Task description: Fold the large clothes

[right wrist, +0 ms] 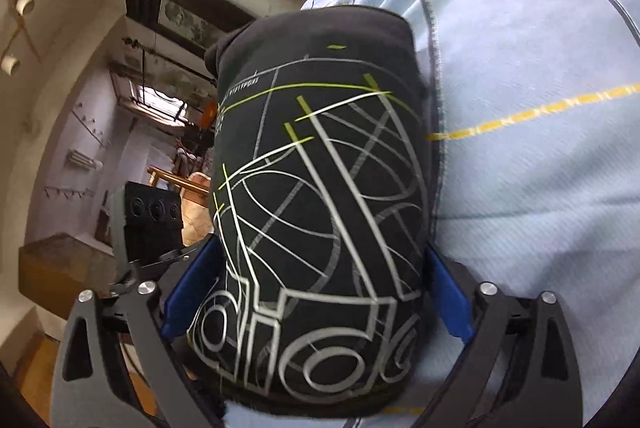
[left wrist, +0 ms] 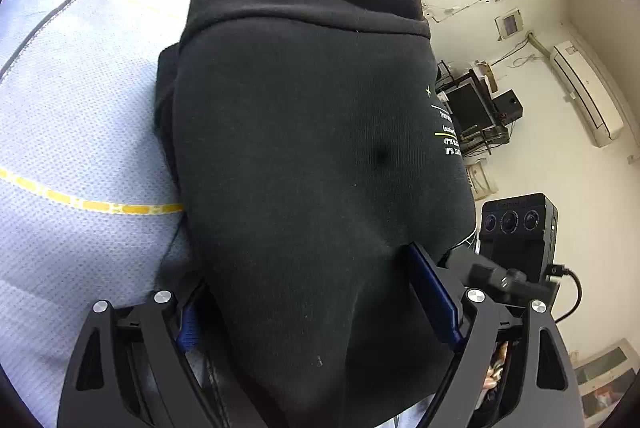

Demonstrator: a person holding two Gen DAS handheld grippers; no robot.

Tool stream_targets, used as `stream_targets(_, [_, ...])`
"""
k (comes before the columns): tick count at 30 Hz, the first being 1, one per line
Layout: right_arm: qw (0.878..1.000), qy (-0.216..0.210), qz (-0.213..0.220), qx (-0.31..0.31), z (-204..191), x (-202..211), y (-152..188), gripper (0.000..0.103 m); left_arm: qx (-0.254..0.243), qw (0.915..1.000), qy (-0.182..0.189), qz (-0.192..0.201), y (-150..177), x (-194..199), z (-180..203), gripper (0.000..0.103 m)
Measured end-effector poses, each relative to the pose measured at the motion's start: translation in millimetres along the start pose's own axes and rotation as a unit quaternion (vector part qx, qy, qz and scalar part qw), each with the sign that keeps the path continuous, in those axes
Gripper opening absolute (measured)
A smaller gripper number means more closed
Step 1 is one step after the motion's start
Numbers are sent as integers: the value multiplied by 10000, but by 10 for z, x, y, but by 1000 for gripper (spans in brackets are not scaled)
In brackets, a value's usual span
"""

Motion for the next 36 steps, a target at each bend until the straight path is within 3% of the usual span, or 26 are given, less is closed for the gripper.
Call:
stream_targets(4, [9996,110,80,263,-49,-39,30,91,-129,9999,-15,7,16,-23,25,86])
stream_targets(6, [9996,52,129,228,-49,-15,40,82,-252,9997,-49,39,15,-29,61,84])
stream_targets(11, [9995,37,178,261,-94,19,51,73,-335,9994,27,93,33,8,86,81])
stream_targets(20, [9990,-170,313,263,-165,220,47,70,-500,9976,447,166,93,126,392,80])
stream_targets(23, [9984,-240,460,238,-218,444,117,70,-774,9959,343,307,214,185,667,80])
stream_targets(28, [9972,-165,678,260,-322,926,316,70,-971,9934,529,310,538,244,1115,80])
stream_targets(36, [9918,-27,1217,391,-510,1915,913,70,-1604,9840,691,345,1261,349,2027,80])
Point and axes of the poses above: each gripper's, at about its wrist camera, not at the fingertips, and x roughly against the way its jaws point, z to its right, y to its underside, the point moved 8 cm from there along -x, roughly the way its jaws point, and after that the axes turned 5 degrees about -y, right-handed, at the moved point
